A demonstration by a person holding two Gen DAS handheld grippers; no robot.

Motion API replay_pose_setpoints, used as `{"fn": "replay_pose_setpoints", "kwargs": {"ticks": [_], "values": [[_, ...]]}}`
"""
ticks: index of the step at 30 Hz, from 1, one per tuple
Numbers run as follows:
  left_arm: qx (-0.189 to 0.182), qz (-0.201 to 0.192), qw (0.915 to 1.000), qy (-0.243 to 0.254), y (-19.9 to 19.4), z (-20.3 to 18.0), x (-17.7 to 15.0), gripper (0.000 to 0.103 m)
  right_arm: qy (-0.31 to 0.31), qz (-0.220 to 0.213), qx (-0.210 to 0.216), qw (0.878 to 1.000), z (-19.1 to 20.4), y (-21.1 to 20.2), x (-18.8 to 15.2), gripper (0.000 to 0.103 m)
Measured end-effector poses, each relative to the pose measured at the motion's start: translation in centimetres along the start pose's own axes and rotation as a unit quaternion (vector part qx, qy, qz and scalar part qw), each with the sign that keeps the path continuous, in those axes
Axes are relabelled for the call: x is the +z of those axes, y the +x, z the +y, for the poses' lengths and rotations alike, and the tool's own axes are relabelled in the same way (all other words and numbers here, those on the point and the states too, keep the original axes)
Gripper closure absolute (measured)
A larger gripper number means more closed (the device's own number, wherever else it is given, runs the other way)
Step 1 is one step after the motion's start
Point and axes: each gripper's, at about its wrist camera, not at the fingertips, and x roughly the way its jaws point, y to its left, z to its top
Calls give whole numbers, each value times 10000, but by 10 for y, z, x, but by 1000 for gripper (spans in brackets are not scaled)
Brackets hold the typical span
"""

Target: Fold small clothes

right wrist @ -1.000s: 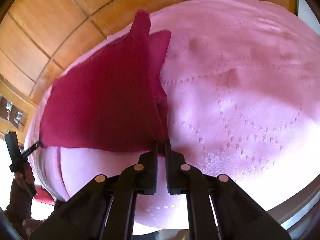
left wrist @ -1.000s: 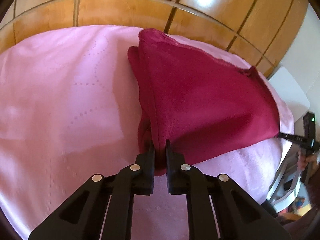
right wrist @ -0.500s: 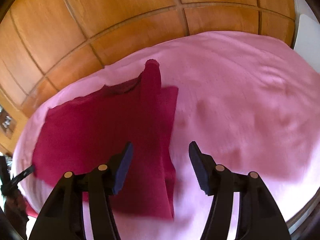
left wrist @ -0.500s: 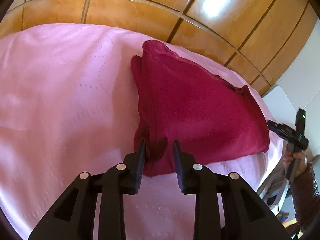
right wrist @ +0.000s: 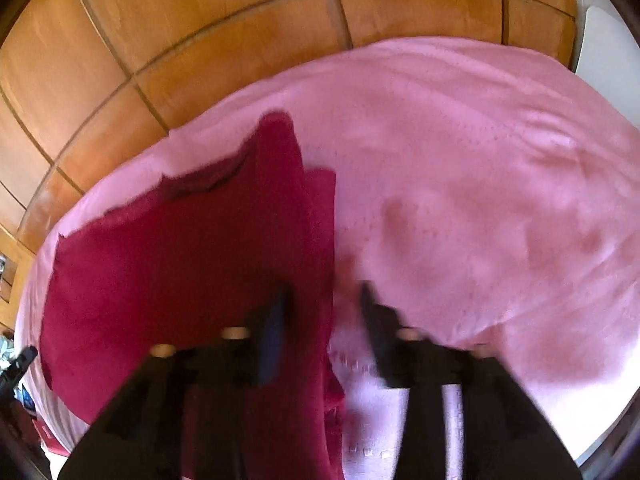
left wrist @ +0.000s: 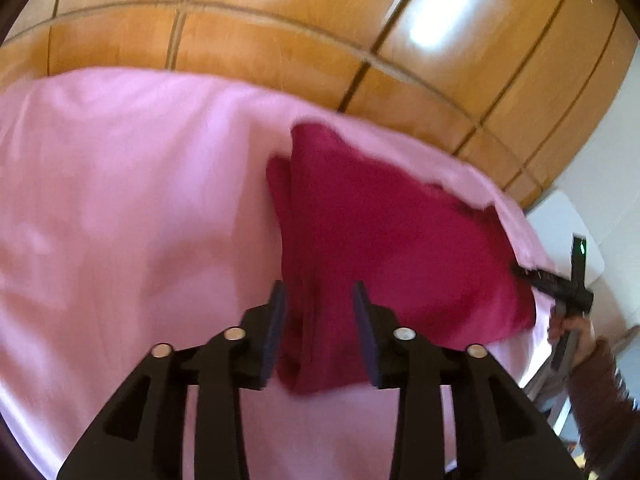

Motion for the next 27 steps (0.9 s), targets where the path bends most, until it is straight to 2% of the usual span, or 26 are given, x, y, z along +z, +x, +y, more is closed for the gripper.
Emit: {"fn": "replay_pose_setpoints", "kwargs": {"ticks": [3, 6, 12, 13, 14, 15, 17, 19, 21, 22, 24, 25, 27], "values": [[-10, -30, 10000, 2, 19, -1, 26, 68, 17, -134, 101, 9999, 4, -6, 14, 54], [109, 108, 9999, -57, 50, -3, 45, 68, 18, -213, 76, 9997, 13, 1, 34, 47], [254, 260, 9993, -5, 86, -8, 61, 69, 35, -129, 23, 9999, 25, 33, 68, 44], [251, 277, 9993, 9, 89, -9, 63, 69, -1, -85, 40, 10000, 28, 37, 68, 48], [258, 254, 9993, 21, 91, -9, 64, 79, -58, -8, 59, 10000, 32, 43, 72, 77], [338, 198, 9992, 47, 92, -10, 66, 92, -163, 100, 8, 9998, 35, 51, 74, 96], [576, -73, 9983, 42, 86, -10, 66, 94, -226, -20, -166, 9996, 37, 51, 74, 97], [683, -301, 9972, -34, 81, -9, 64, 94, -152, -398, -108, 9990, 36, 41, 74, 97], [933, -303, 9952, 33, 87, -12, 63, 94, -25, -538, -97, 9985, 32, 40, 74, 97], [1160, -200, 9930, 115, 97, -13, 63, 94, -18, -442, -184, 9989, 32, 48, 73, 97], [1370, -1, 9903, 223, 115, -13, 60, 94, -126, -206, -414, 9989, 33, 69, 69, 95], [1406, 3, 9898, 228, 117, -13, 60, 94, -152, -32, -554, 9983, 31, 83, 66, 94], [1444, 30, 9893, 220, 114, -13, 62, 93, -12, -72, -517, 9986, 27, 85, 65, 90]]}}
